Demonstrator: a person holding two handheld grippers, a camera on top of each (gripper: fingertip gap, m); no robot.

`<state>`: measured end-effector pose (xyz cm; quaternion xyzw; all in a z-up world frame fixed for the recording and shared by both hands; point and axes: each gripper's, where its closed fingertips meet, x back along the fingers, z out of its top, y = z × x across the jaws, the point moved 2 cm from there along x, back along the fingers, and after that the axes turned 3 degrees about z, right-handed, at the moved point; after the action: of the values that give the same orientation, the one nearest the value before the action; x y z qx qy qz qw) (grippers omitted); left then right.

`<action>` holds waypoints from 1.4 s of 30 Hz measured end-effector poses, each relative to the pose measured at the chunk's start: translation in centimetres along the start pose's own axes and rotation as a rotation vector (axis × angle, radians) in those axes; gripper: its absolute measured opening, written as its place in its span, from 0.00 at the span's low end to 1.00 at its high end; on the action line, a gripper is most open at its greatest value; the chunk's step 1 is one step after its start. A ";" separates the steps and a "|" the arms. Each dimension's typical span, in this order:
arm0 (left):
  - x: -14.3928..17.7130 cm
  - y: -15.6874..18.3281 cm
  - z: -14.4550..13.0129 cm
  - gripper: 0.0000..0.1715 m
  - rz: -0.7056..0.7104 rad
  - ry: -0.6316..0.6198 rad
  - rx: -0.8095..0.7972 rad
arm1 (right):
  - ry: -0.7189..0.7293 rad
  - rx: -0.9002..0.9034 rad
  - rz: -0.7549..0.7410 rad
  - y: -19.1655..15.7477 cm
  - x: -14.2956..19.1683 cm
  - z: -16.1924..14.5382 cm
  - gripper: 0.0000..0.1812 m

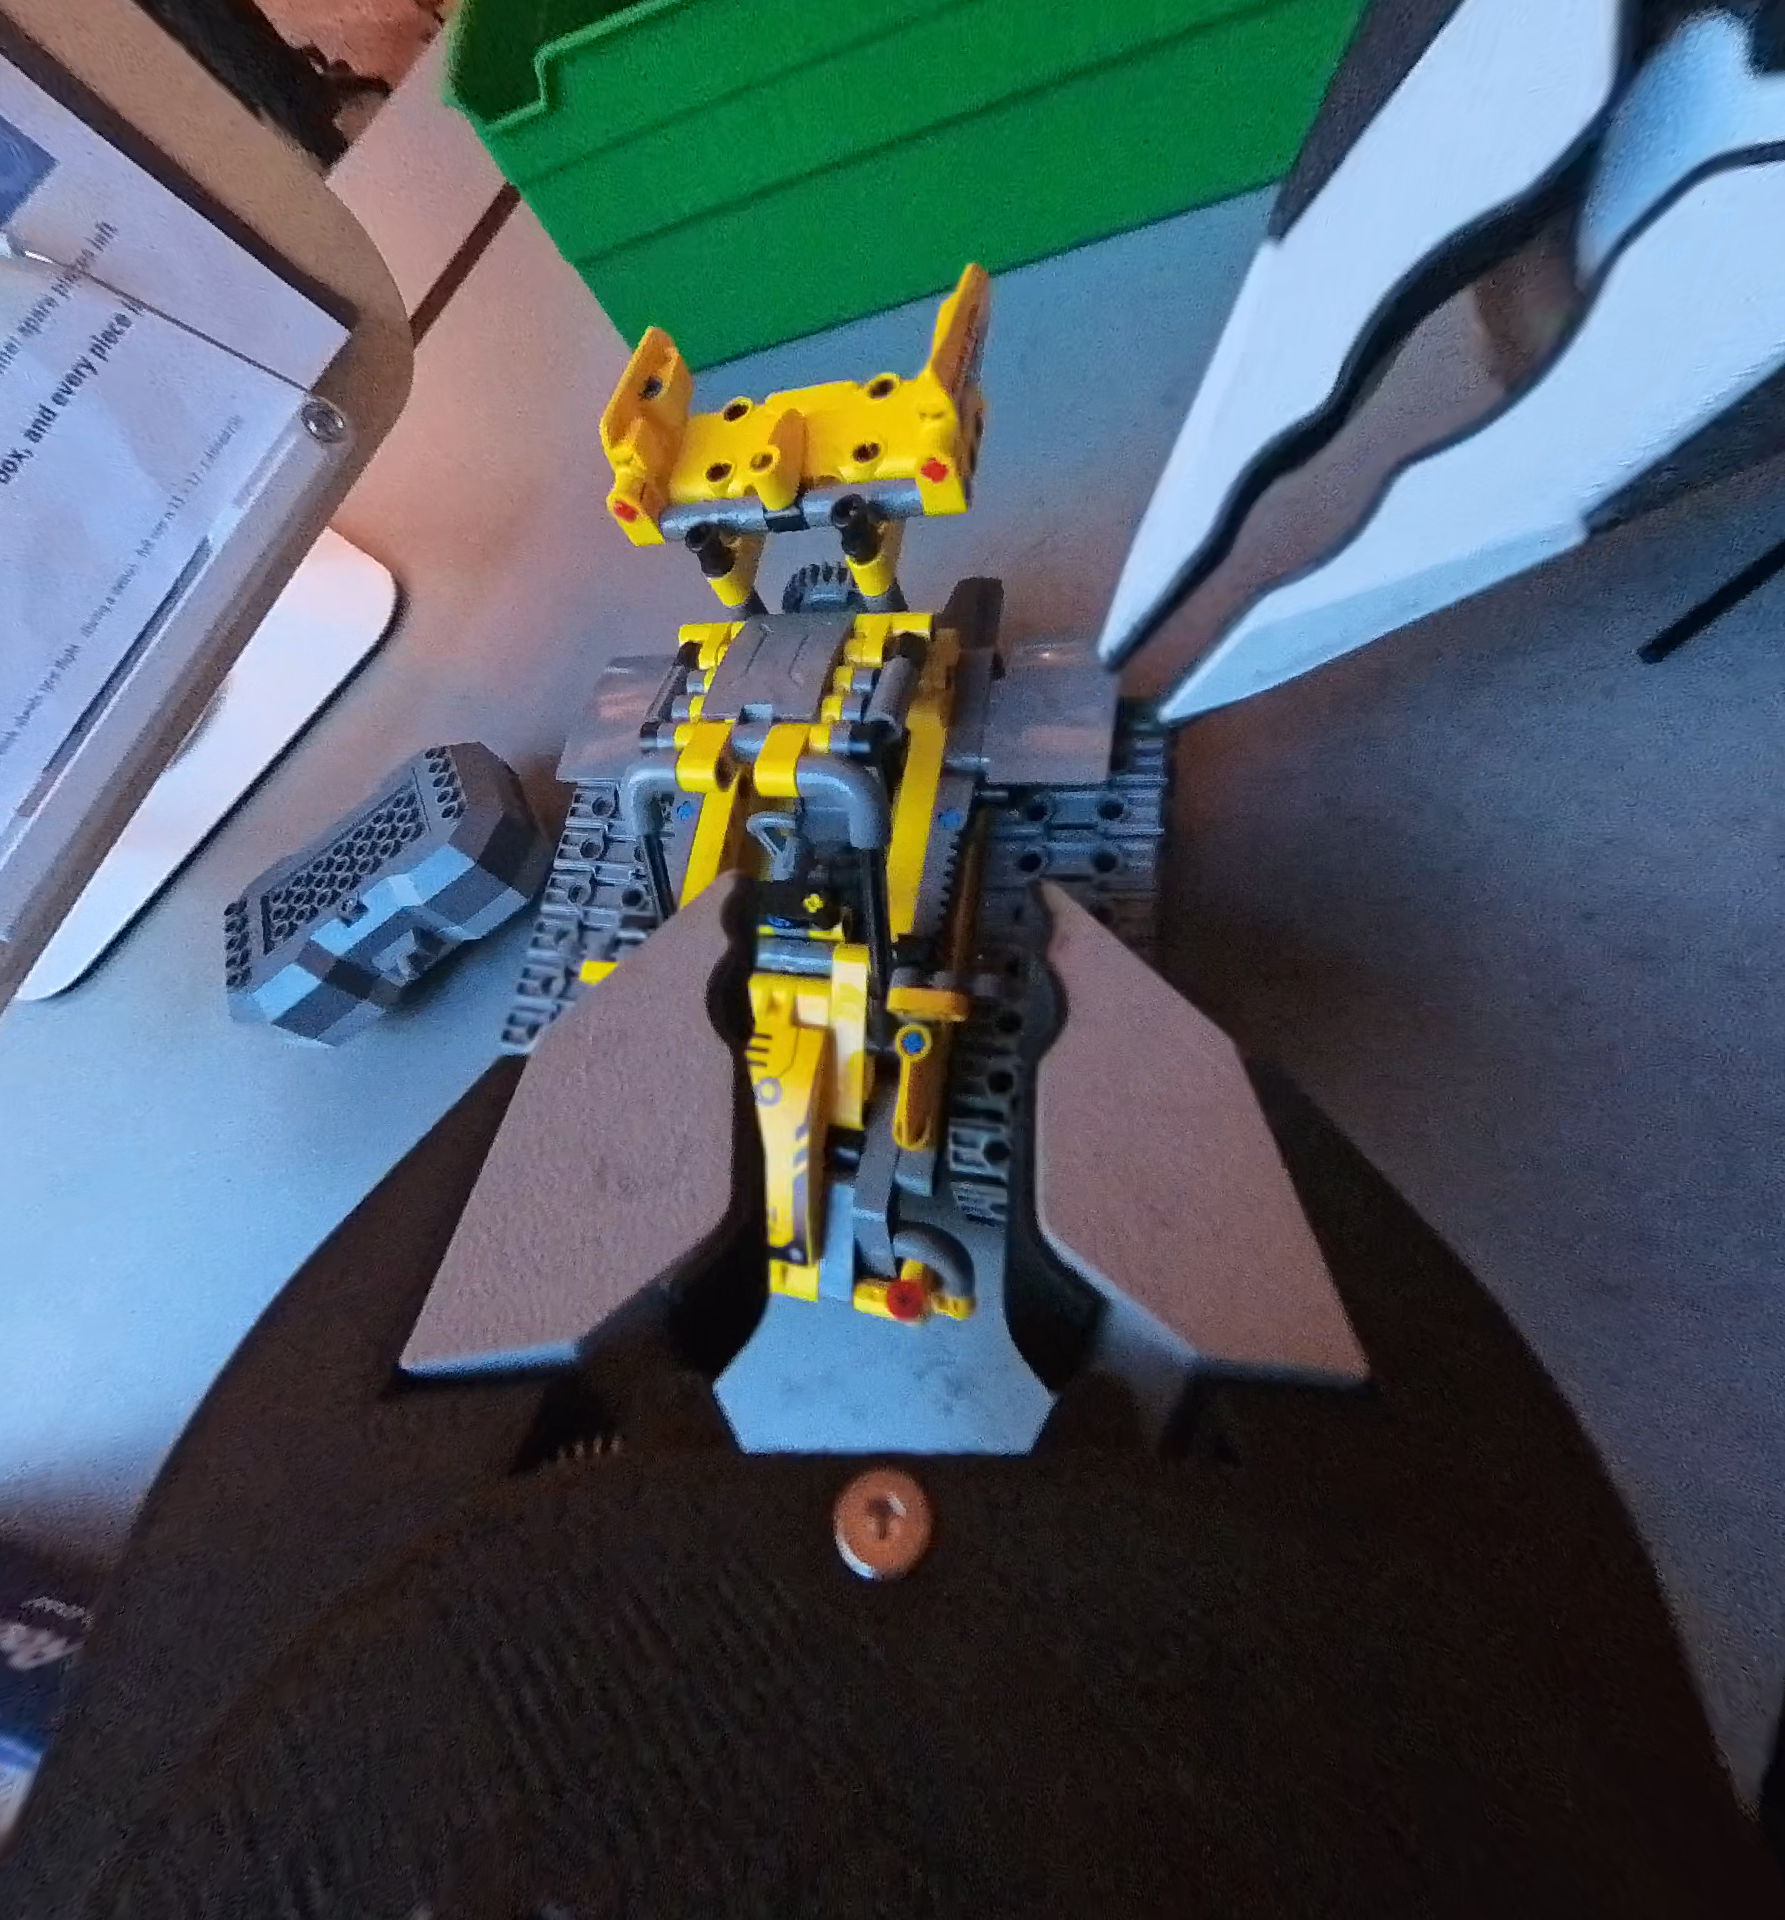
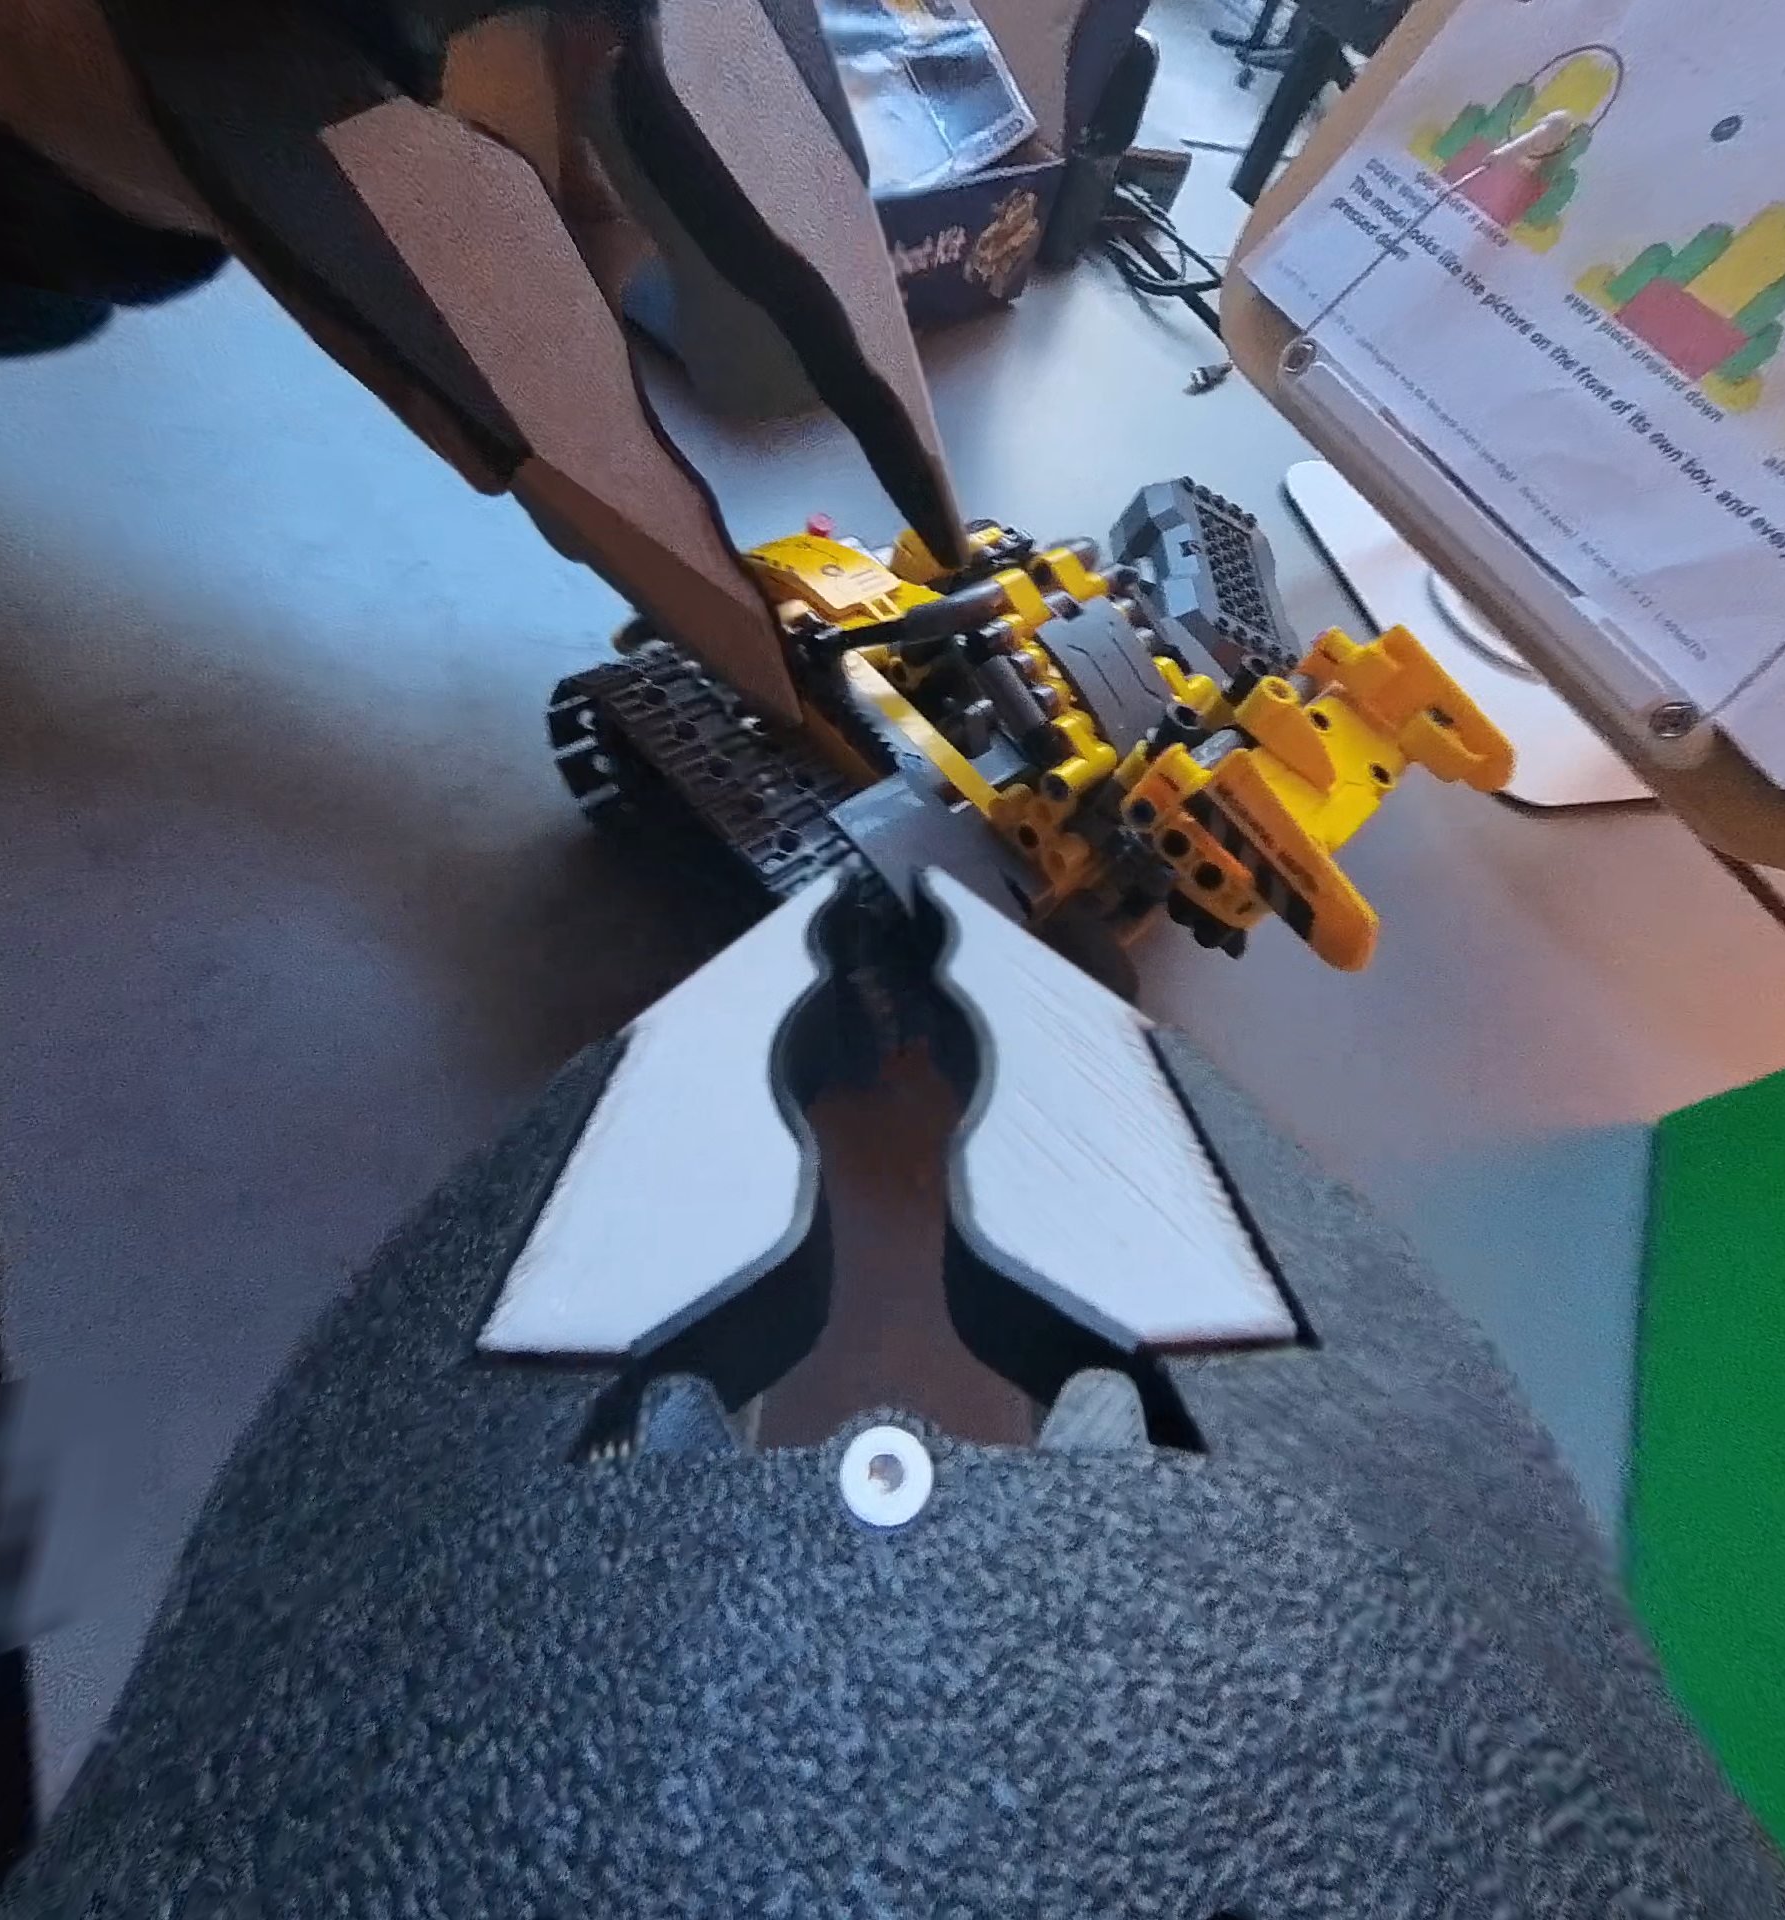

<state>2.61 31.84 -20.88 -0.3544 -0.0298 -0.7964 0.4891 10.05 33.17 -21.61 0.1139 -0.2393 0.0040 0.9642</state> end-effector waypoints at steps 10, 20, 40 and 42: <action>-2.1 -0.4 -0.3 0.20 -0.031 -0.019 -0.025 | -0.146 0.228 0.002 1.6 -1.7 -0.7 0.11; -1.9 0.6 -0.1 0.02 -0.102 0.016 0.106 | -0.249 0.639 -0.410 3.6 -3.2 -0.1 0.01; -1.0 -0.6 -1.0 0.02 0.092 0.071 0.138 | 0.068 -0.358 0.052 4.7 -0.9 0.8 0.13; -0.9 -0.4 -0.9 0.02 0.094 0.072 0.147 | 0.033 -0.355 0.071 3.7 -1.5 1.5 0.25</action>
<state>1.99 32.38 -21.97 -0.2896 -0.0537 -0.7805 0.5515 7.79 36.46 -20.17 -0.0666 -0.2243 -0.0024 0.9722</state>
